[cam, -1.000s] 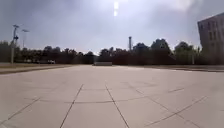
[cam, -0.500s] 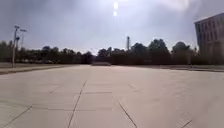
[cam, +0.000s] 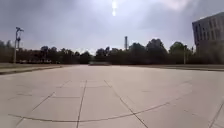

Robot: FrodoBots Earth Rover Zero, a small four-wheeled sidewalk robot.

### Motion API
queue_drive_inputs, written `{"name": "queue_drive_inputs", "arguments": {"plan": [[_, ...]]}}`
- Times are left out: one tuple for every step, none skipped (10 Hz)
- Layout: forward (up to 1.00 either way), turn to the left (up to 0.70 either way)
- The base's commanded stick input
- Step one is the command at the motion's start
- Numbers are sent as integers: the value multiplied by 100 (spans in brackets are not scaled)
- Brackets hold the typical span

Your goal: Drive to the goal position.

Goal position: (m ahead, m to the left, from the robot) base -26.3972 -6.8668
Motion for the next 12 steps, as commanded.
{"name": "queue_drive_inputs", "arguments": {"plan": [[-100, -35], [-100, -35], [-100, -35], [-100, -35], [-100, -35], [-100, -18], [-100, -1], [-100, -1], [-100, -1], [-100, -1], [-100, -1], [-100, -1]]}}
